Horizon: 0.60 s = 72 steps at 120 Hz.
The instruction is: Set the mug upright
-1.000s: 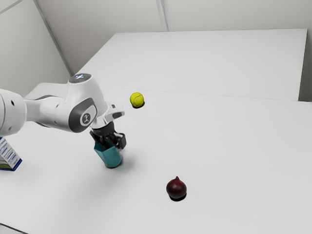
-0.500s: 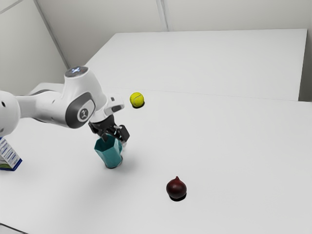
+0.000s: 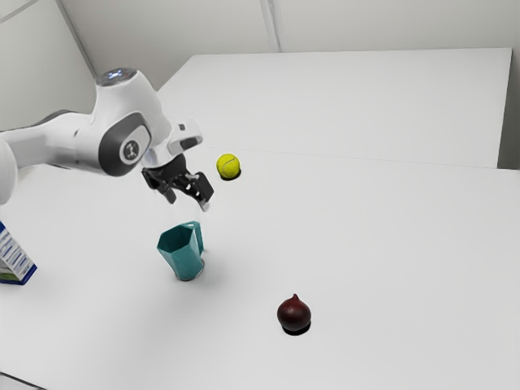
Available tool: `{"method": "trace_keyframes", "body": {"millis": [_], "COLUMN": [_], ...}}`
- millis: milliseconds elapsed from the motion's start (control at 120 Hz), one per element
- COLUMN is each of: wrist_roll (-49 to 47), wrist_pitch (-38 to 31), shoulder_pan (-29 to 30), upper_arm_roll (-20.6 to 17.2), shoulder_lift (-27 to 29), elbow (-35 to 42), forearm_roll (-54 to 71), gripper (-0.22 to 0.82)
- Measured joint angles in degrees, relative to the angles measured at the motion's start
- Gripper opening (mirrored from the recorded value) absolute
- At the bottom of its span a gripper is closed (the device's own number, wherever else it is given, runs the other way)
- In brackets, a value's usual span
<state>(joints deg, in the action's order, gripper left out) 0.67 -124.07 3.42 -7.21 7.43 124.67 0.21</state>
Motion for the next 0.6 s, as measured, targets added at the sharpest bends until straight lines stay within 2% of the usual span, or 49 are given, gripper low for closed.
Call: {"method": "trace_keyframes", "body": {"millis": [600], "wrist_roll": [0.3], "wrist_pitch": [29.0], "shoulder_pan": [0.3], "upper_arm_roll": [-0.5], "shoulder_lift": [-6.9], "elbow": [-31.5], "forearm_roll": [1.8], "gripper": [0.58]}}
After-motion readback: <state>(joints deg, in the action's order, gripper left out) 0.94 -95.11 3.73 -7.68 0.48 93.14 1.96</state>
